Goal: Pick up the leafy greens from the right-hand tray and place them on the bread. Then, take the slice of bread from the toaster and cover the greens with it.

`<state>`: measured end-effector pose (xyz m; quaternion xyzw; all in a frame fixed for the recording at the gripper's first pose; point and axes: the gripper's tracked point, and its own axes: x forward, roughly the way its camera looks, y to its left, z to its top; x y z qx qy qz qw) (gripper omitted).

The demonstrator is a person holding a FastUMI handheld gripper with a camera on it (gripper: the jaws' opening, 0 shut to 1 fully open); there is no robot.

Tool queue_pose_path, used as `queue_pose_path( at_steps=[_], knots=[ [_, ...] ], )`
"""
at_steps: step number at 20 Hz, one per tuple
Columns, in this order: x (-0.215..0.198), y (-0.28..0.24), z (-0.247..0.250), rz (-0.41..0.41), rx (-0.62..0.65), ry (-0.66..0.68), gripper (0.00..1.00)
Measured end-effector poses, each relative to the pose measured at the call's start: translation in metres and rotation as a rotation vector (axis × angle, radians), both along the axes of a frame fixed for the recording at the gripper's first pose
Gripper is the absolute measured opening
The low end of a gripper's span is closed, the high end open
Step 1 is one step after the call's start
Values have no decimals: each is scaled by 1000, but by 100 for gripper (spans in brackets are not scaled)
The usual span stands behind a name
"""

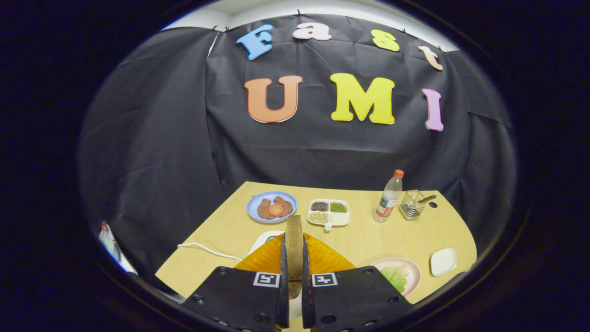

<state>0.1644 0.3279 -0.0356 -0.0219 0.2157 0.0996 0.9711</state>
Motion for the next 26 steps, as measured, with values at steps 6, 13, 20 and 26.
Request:
queue_pose_path(
  at_steps=[6, 13, 20, 26],
  knots=[
    [-10, -41, 42, -14, 39, -65, 11],
    [3, -111, 4, -105, 46, -25, 11],
    [15, -150, -76, -160, 85, 82, 11],
    [19, -196, -136, -225, 195, 188, 12]
  ],
)
